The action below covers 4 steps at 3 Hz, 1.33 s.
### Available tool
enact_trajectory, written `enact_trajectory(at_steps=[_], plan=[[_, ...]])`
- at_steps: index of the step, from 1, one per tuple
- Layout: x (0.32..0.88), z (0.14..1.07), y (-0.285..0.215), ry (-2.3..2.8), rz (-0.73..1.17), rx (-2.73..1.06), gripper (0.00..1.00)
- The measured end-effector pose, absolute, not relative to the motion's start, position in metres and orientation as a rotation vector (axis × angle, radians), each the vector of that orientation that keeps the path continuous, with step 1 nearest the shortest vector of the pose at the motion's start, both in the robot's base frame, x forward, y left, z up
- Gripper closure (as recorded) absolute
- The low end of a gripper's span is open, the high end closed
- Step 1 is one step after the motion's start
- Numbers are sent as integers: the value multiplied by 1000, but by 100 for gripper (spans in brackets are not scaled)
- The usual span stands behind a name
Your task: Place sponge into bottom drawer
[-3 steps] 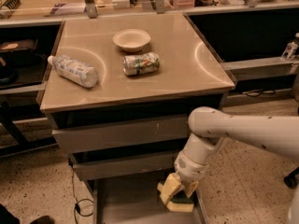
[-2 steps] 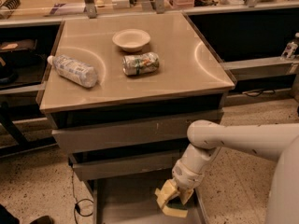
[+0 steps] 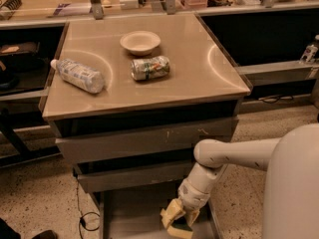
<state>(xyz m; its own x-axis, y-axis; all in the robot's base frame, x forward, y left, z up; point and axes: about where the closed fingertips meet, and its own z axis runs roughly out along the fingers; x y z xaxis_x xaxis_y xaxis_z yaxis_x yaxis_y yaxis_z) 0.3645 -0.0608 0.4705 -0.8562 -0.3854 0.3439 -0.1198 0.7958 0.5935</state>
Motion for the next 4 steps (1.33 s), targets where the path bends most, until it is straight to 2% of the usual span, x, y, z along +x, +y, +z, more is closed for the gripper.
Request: enact_trajectory(at_steps=[4], plan=[[379,316,-36,-2508,-1051,-3,100]])
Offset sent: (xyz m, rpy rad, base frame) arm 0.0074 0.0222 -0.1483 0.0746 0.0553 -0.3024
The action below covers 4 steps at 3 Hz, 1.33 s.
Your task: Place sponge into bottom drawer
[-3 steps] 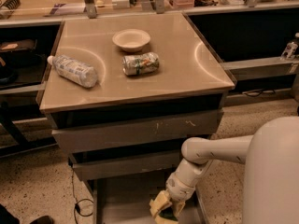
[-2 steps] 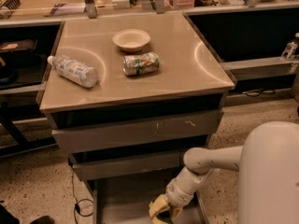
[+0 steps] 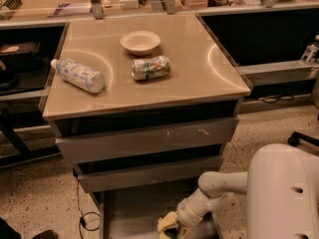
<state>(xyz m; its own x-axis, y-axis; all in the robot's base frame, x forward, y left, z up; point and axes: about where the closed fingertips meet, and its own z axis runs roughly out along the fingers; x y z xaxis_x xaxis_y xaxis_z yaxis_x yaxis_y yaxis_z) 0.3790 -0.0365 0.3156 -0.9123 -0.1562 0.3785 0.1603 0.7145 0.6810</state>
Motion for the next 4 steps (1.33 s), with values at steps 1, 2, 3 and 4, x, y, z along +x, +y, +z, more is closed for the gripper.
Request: enact_trajectory(at_steps=[1,2,3,4], plan=[[376,312,-35,-2499,-1050,-5,100],[376,312,-35,-2499,-1050,-5,100],[378,287,-7,-2500,-1090,-25,100],[388,268,20,-2517,-1126,-44,100]])
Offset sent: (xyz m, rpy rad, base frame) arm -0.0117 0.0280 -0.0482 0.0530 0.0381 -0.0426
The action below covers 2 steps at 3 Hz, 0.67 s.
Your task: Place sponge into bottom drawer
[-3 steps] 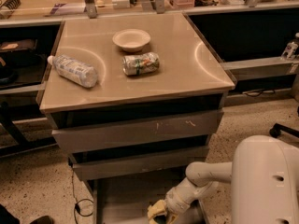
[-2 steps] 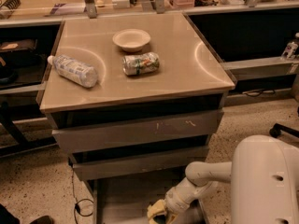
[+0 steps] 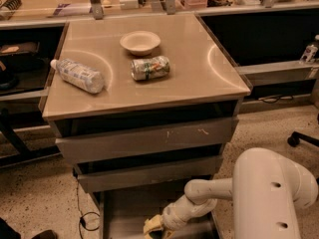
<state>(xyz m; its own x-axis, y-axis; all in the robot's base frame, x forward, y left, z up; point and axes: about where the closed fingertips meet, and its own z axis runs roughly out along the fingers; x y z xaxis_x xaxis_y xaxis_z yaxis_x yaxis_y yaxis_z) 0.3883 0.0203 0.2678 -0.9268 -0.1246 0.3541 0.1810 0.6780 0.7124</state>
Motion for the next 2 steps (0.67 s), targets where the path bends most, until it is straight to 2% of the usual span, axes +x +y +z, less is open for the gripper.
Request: enact_trajectory(at_steps=[2], plan=[[406,245,48,-2608,-1127,-96,100]])
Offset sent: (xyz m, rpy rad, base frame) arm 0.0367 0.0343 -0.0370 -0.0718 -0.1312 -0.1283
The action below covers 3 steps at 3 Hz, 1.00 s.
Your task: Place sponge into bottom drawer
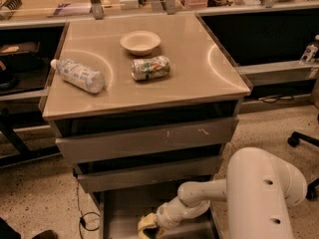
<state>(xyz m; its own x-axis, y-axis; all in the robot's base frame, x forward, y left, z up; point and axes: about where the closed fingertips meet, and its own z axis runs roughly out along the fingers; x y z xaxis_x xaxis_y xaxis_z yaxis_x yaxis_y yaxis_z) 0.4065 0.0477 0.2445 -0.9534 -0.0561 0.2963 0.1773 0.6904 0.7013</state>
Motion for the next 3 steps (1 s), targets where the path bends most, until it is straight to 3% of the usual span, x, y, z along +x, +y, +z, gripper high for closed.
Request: enact_trajectory(at_steps=[3], plan=[[442,206,35,-2772,-1085,-255,100]])
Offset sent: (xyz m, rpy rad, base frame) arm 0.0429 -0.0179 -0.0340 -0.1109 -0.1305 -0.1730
